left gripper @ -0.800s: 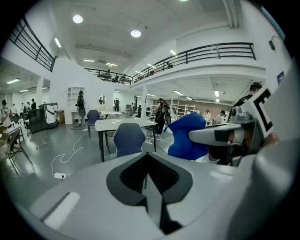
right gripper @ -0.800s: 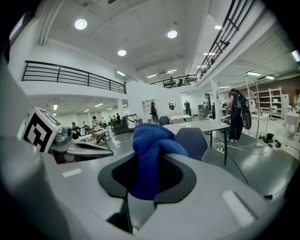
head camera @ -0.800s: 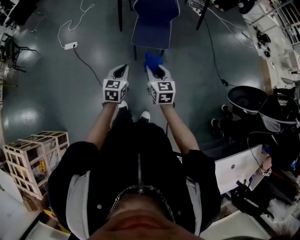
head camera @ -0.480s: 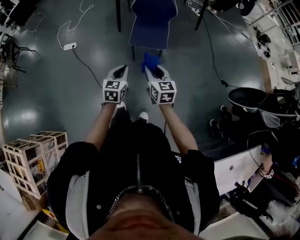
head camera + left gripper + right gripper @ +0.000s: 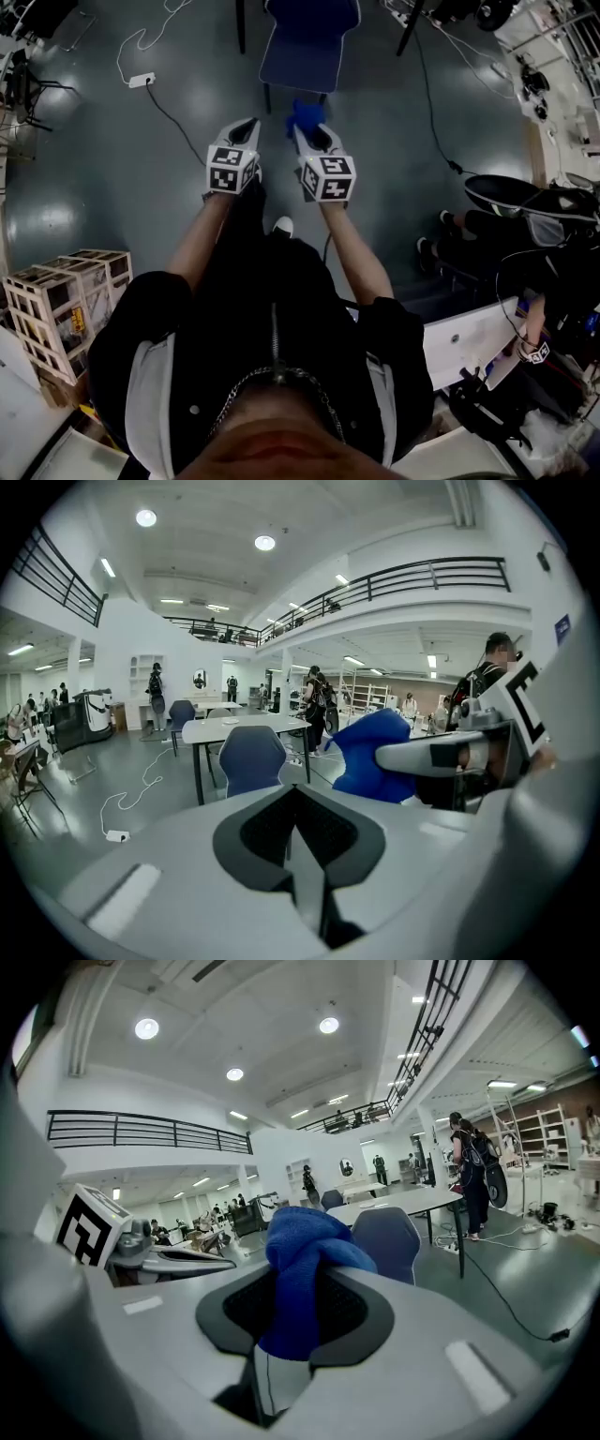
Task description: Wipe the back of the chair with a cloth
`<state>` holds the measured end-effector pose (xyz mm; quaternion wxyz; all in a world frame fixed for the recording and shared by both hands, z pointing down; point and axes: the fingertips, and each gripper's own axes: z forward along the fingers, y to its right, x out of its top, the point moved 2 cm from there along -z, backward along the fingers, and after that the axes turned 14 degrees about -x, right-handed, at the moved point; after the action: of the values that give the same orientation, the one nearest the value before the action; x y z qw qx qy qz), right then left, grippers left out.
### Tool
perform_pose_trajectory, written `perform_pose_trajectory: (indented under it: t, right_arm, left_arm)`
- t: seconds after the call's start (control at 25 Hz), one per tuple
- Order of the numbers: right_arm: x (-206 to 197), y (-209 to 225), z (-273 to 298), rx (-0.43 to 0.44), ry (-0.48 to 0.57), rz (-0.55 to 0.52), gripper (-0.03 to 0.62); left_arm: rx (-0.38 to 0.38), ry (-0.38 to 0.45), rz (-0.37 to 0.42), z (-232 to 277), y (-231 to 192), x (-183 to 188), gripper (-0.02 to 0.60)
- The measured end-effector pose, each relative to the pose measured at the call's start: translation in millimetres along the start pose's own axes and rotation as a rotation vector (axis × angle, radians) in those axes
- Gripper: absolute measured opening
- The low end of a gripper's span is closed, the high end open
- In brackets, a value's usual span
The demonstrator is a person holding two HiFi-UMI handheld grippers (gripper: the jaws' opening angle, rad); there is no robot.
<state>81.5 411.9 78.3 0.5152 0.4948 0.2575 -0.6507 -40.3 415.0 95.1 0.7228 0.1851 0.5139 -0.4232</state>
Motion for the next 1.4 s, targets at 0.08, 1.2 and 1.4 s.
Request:
perform_pose_trajectory:
  t: [0.08,1.2,1.4]
  right_arm:
    - [4.1,4.7,9.4,-0.004,-0.002,0.007,0.098]
    - [126.0,54.3,291.1,-0.104,-0.063,-0.018,0.098]
    - [136.3,65.4,315.8,-0.114,-0.070,-0.011,0.098]
  left_arm:
    - [-0.005,-0.001,-0.003,8.9,-5.4,4.3,0.011]
    - [-0.105,-0.030,-0.050,200.6,-230.8,104.2,0.011]
    - [-0.116,-0.040,-0.063,226.3,-250.3,112.6,0.011]
